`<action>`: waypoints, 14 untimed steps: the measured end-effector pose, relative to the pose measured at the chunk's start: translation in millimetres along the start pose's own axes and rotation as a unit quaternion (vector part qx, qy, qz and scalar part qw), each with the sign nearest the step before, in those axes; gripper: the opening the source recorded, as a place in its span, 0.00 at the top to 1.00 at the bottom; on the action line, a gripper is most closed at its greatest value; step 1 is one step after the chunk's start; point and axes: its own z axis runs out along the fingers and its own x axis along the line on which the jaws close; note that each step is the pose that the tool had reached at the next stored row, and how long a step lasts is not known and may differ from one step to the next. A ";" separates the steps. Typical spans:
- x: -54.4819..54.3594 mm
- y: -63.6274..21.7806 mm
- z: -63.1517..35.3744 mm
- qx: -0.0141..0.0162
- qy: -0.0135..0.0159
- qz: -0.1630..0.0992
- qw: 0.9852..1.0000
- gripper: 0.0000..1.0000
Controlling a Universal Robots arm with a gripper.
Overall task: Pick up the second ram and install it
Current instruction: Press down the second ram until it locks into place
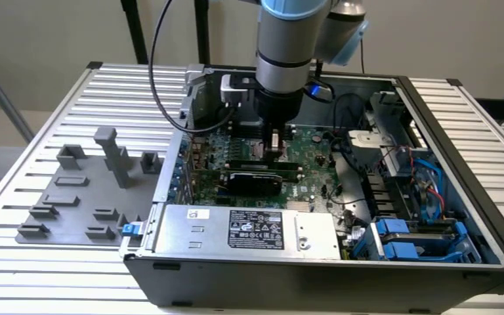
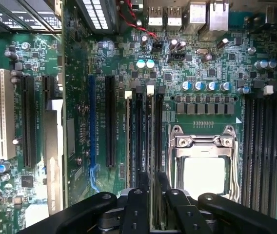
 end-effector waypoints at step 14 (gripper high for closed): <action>-0.1 0.0 -2.4 0.000 0.000 0.000 1.000 1.00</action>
